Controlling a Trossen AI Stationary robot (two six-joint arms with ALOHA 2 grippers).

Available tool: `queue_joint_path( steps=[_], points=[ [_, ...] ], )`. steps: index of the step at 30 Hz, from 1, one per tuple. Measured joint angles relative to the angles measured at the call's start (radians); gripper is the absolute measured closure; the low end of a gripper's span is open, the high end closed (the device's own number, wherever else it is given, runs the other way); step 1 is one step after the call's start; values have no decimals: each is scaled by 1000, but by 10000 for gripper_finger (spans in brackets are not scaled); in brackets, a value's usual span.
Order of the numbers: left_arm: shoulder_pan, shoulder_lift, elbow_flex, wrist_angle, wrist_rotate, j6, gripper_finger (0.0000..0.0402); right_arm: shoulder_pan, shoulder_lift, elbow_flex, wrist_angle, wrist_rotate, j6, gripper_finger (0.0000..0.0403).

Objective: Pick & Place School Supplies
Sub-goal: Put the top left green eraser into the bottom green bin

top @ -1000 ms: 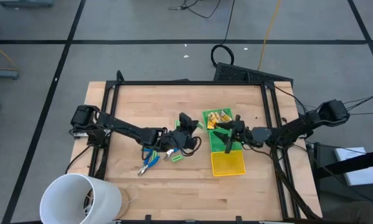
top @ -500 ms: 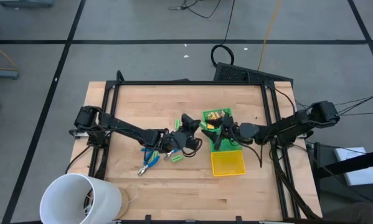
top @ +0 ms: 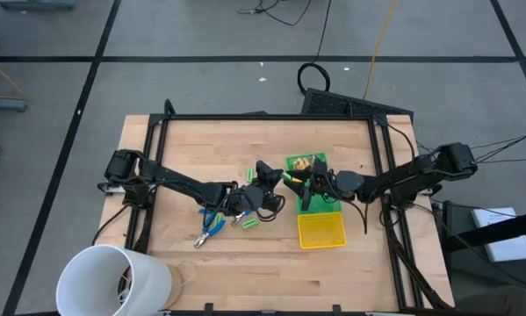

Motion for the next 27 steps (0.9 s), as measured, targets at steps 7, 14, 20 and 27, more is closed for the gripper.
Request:
queue_joint_path(
  steps=[7,14,20,27],
  points=[
    [0,0,0,0,0,-5,311,-13,0,0,1,-2,1,280],
    [0,0,0,-2,-1,-20,311,-13,0,0,0,0,-12,341],
    [-7,-1,-1,-6,-1,-126,304,-15,-1,-2,0,-41,-52,376],
    [-39,-1,-1,5,-18,-215,269,-13,-13,-2,-13,-63,-133,376]
  ],
)
